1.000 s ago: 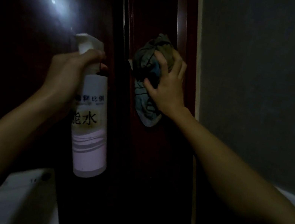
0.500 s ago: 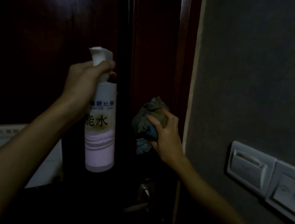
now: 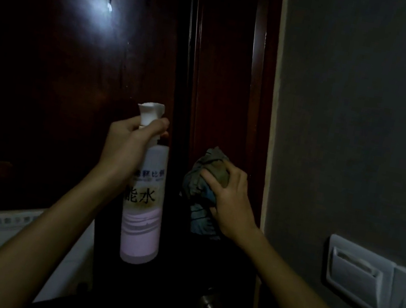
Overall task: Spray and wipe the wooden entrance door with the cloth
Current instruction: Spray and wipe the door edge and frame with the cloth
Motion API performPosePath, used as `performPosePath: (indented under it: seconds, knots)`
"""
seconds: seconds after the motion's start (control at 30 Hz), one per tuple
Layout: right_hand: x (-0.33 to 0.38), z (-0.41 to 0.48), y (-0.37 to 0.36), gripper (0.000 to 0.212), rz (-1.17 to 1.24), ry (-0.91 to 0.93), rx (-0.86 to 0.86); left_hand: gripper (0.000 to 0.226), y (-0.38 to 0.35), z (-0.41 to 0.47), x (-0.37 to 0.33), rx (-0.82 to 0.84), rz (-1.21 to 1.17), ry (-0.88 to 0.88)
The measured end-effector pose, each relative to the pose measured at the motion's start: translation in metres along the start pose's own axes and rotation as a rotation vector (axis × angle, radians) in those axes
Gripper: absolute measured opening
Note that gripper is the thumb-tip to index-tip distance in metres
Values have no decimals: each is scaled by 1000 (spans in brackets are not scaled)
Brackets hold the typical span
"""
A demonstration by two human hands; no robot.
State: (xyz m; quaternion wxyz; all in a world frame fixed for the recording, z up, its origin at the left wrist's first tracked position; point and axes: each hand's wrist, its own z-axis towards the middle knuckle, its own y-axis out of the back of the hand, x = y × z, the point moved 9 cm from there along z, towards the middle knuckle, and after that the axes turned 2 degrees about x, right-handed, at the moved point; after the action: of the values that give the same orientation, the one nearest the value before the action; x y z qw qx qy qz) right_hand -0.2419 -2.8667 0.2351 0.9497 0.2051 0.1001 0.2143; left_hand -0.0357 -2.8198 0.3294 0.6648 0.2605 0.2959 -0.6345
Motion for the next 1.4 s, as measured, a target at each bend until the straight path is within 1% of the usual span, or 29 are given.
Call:
performPosePath:
  seconds: [0.1,0.17,0.27,0.37,0.43,0.5,0.6,0.7,0.8,0.9,1.1,1.27,1.33,1.4]
  knots:
    - [0,33,16,91,11,27,-21,20,0,18,-14,-3,-25,-30]
    - [-3,65,33,86,9,-2,-36,19,-1,30,-22,-10,-39,-39]
    - [-15,150,71,86,-44,-86,-125,18,1,45,-34,-29,-26,-64]
    - [-22,230,108,81,-60,-122,-188,20,8,55,-42,-36,-10,-94]
    - [-24,255,120,76,-56,-134,-220,19,14,59,-46,-44,3,-106]
    - [-24,262,123,72,-51,-138,-235,18,21,61,-48,-69,16,-107]
    - [-28,249,116,71,-19,-105,-217,16,27,56,-42,-98,17,-97]
    - [-34,210,98,75,35,-75,-174,15,24,40,-28,-81,2,-69]
    - [-38,144,69,87,59,-99,-157,18,11,19,-14,-59,4,-50]
    - [-40,81,41,96,78,-137,-98,22,-3,1,-7,-28,0,-41]
    - [-29,-11,5,92,159,-228,18,23,-20,-18,-4,-5,-63,-10]
    - [-9,-54,-15,98,173,-170,131,23,-28,-26,1,7,-87,25]
    - [-6,-59,-19,105,163,-154,139,23,-28,-27,3,9,-98,38]
    - [-5,-55,-19,108,156,-156,123,23,-27,-26,4,9,-91,46]
